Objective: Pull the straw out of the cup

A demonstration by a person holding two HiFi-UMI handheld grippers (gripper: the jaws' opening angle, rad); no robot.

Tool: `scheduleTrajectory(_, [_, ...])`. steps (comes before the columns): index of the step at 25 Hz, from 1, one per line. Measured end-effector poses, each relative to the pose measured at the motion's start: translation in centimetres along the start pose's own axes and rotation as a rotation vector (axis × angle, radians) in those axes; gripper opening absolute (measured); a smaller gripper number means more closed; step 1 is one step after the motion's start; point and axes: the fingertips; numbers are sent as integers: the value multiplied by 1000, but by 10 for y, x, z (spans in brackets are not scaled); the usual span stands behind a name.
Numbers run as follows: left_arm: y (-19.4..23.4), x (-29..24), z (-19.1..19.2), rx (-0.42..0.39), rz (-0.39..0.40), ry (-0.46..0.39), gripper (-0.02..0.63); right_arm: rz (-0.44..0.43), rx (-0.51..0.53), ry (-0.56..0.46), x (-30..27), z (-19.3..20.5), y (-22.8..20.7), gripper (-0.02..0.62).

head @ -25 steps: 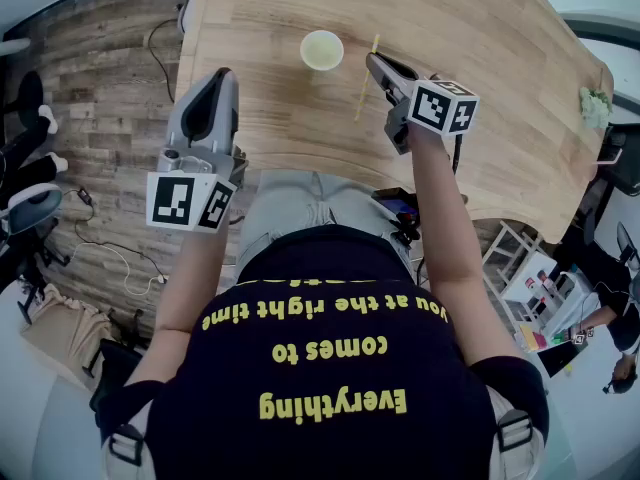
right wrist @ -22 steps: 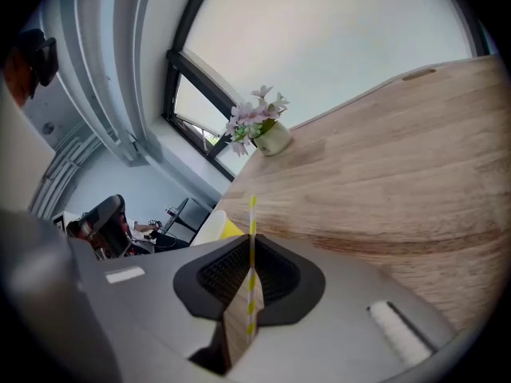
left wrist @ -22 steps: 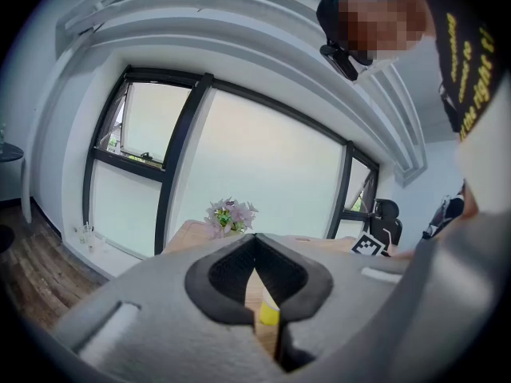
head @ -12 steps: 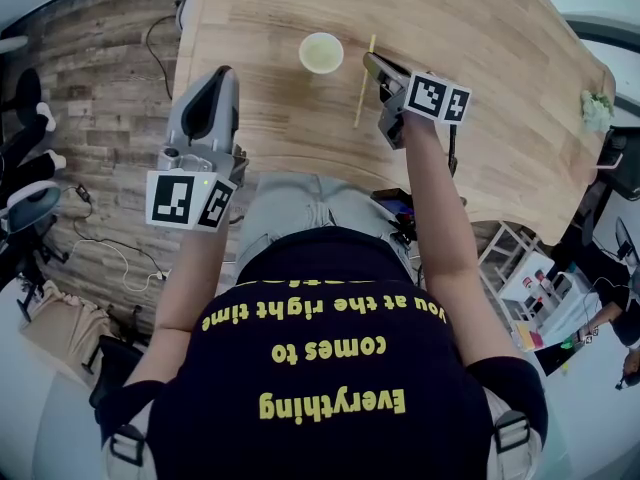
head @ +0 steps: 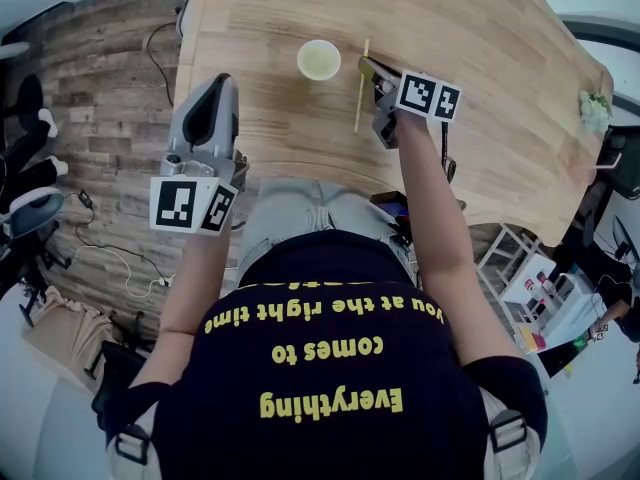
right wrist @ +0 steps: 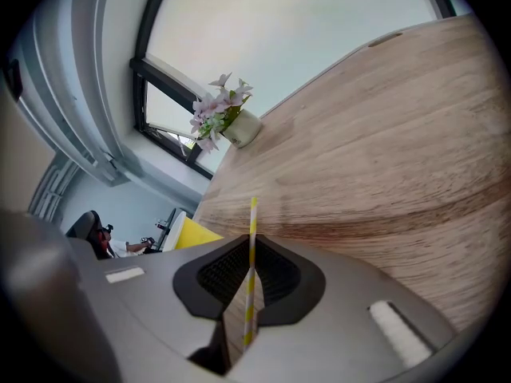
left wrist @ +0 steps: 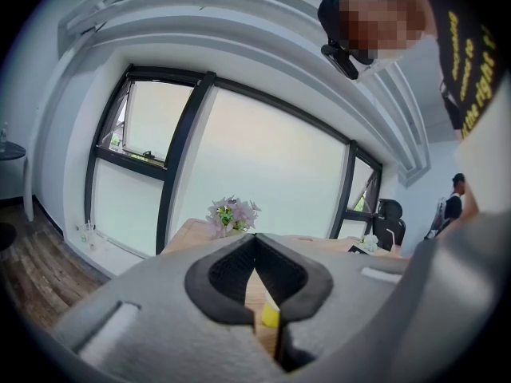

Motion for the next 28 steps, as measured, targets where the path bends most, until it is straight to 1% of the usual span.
scheduleTrajectory(15, [4, 3, 1, 12, -17, -1, 0, 48, 10, 22, -6, 0, -2, 31])
scheduleTrajectory(19, [5, 3, 1, 12, -20, -1, 0, 49, 7, 28, -7, 0, -3, 33])
scheduleTrajectory(22, [5, 4, 1, 11, -22, -2, 0, 47, 3, 34, -8, 1, -3, 54])
scheduleTrajectory(28, [6, 5, 1, 11, -27, -4, 0, 55, 16, 37, -8, 1, -3, 49])
Point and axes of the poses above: the fingertips, and each gripper's own axes: x backward along the fingers, y to its left, z out of its underside, and after that the axes turned 15 degrees about -x, right-handed
